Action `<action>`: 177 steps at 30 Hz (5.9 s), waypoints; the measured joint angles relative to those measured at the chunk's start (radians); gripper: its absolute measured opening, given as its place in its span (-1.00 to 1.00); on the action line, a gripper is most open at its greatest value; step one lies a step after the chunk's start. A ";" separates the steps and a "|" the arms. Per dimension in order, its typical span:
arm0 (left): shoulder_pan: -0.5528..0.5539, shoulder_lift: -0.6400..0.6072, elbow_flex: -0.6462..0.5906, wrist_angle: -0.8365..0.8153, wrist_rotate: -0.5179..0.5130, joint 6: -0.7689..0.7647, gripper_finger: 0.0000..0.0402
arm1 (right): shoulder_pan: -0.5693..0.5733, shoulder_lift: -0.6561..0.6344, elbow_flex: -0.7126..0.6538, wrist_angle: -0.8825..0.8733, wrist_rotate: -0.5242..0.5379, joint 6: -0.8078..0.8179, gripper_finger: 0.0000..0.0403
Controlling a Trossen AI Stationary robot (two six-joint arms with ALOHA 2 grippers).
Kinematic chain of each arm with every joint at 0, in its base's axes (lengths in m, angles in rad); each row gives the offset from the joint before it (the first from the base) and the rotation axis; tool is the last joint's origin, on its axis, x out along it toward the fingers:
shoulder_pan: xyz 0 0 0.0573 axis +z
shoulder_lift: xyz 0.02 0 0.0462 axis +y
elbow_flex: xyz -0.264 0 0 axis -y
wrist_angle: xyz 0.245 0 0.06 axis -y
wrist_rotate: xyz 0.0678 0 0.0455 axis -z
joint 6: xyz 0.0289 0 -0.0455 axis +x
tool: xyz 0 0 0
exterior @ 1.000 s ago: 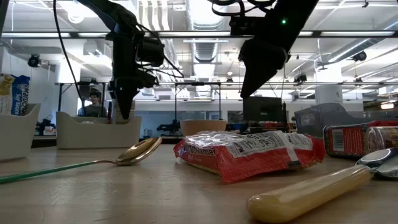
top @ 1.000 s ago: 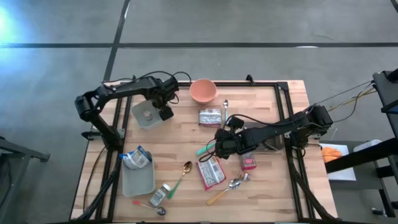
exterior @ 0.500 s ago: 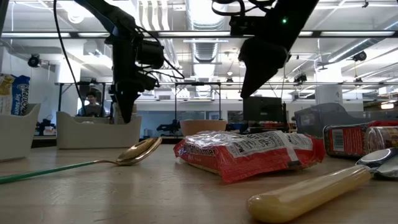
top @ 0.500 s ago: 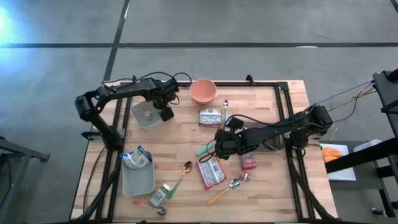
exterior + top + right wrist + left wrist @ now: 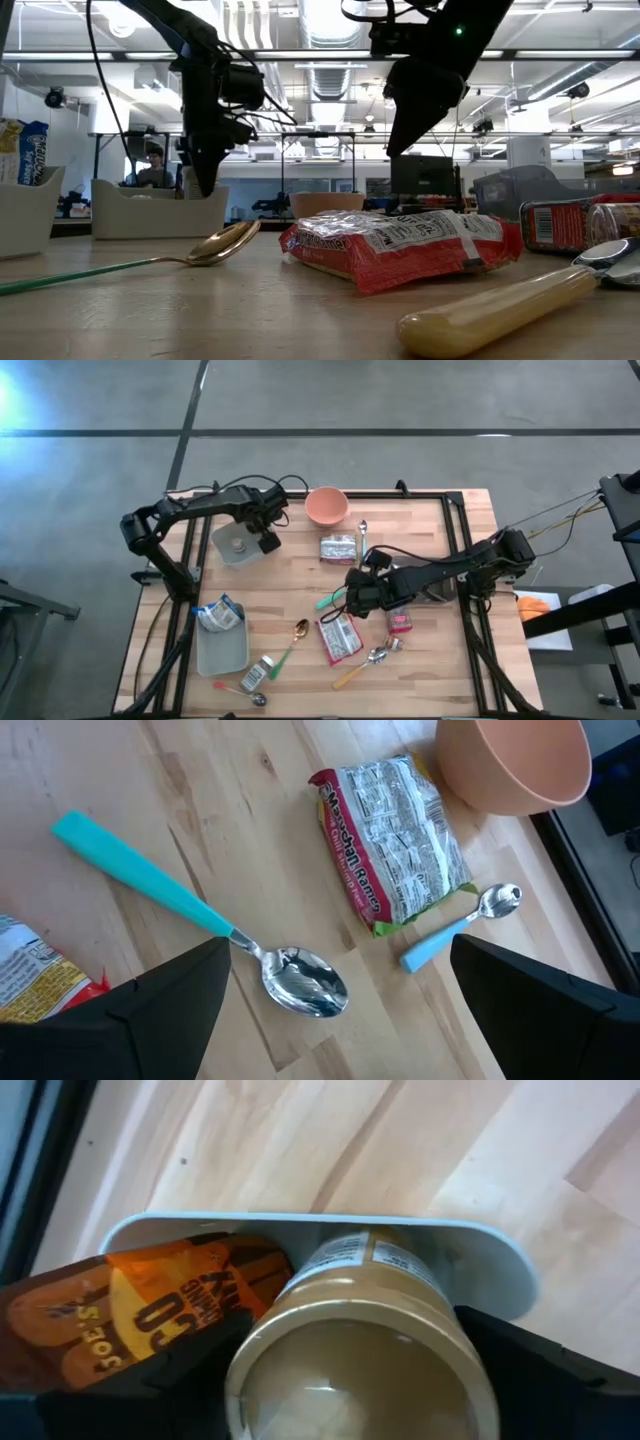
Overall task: Pick & Place Food Item
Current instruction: Put the gold seasoning bottle into the top gray bin, then put the green noodle pack into the bottom gray bin
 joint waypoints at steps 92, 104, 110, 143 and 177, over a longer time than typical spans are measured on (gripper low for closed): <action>-0.388 -0.590 -0.196 -0.011 -0.180 -0.326 0.72 | -0.479 -0.036 -0.293 0.481 -0.579 0.171 0.12; -0.388 -0.590 -0.196 -0.011 -0.179 -0.330 0.72 | -0.479 0.033 -0.294 0.515 -0.564 0.174 0.12; -0.388 -0.590 -0.195 -0.011 -0.179 -0.330 0.72 | -0.479 0.040 -0.293 0.514 -0.563 0.166 0.11; -0.388 -0.590 -0.195 -0.012 -0.154 -0.331 0.72 | -0.494 0.028 -0.289 0.512 -0.539 0.046 -0.77; -0.388 -0.590 -0.195 0.130 -0.118 -0.356 0.72 | -0.336 -0.333 -0.288 0.503 -0.574 -0.699 -0.96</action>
